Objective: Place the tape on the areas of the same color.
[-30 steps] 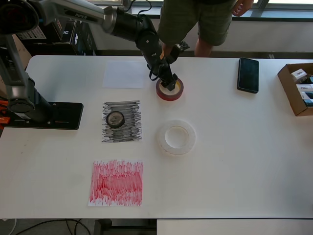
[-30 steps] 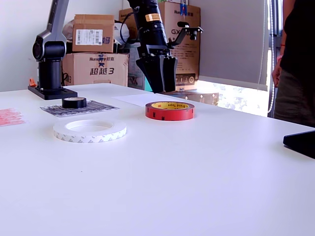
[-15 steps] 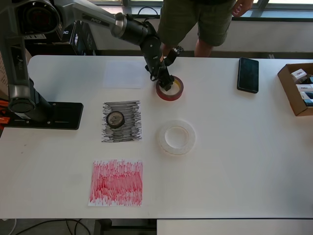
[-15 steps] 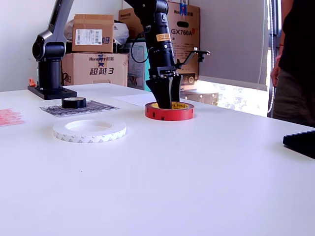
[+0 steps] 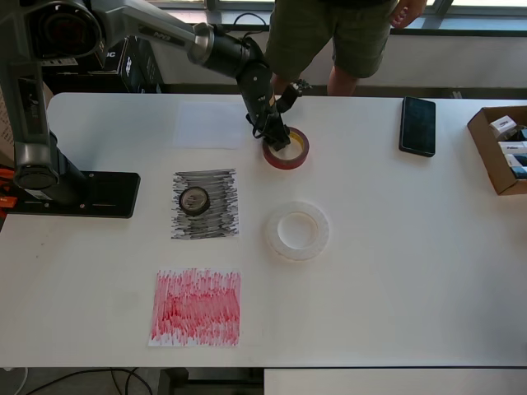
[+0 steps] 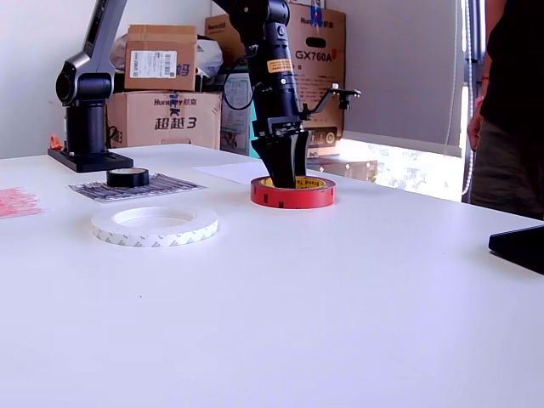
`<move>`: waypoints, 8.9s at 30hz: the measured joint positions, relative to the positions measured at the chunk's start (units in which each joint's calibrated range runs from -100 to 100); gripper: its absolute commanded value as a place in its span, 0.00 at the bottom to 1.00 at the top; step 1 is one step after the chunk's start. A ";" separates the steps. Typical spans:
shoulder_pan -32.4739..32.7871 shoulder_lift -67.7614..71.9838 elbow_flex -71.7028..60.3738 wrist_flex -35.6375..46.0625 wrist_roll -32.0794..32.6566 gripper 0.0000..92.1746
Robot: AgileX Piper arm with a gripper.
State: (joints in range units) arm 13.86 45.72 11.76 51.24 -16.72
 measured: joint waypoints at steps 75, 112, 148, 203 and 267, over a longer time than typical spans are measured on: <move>-9.24 -18.75 0.13 16.19 -0.16 0.00; -14.38 -27.52 -0.05 21.69 -0.86 0.00; -36.15 -29.87 11.58 21.37 -22.10 0.00; -45.44 -26.08 42.02 -25.88 -56.14 0.00; -46.25 -36.25 43.92 -22.56 -55.31 0.45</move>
State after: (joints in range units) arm -32.39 9.47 55.68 28.68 -72.03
